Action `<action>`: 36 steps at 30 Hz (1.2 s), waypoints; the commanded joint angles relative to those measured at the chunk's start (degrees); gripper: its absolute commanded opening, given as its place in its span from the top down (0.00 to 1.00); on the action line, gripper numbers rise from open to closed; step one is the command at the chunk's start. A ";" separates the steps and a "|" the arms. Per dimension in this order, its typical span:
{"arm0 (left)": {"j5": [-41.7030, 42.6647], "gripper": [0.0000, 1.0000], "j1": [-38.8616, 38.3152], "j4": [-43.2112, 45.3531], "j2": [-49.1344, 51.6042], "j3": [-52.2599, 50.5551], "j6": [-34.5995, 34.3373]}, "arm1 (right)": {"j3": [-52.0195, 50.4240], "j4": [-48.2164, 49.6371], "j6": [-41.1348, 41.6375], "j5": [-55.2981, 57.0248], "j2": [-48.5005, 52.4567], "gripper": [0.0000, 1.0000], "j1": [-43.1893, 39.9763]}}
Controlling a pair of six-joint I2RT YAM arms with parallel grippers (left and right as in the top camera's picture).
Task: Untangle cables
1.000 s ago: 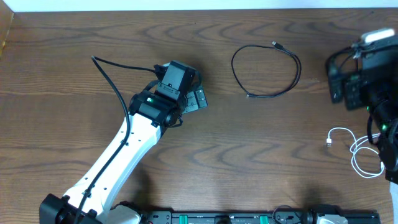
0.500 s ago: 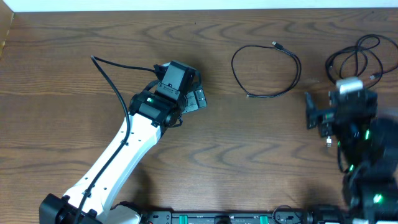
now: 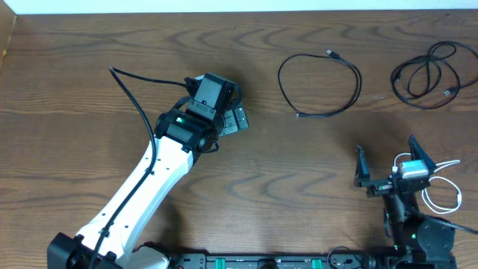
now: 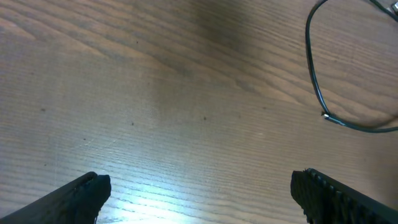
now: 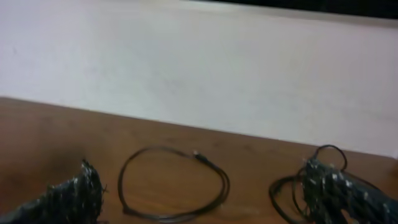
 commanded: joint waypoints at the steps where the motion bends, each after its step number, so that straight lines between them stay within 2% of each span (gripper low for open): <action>1: -0.74 0.01 0.04 0.00 -0.15 -0.02 -0.28 | -4.26 3.76 3.23 -0.07 -2.34 0.01 -0.09; 7: -0.74 0.00 0.04 0.00 -0.15 -0.02 -0.28 | -9.51 9.88 7.02 1.27 -2.45 0.01 0.00; 14: -0.74 0.00 0.04 0.00 -0.15 -0.02 -0.31 | -9.62 7.72 8.31 5.86 -2.45 0.01 0.68; 20: -0.74 0.01 0.04 0.00 -0.15 -0.02 -0.28 | -9.62 -1.60 8.28 6.21 -2.45 0.01 0.68; 36: -0.74 0.01 0.04 0.00 -0.15 -0.02 -0.28 | -9.62 -1.53 8.31 6.32 -2.34 0.01 0.66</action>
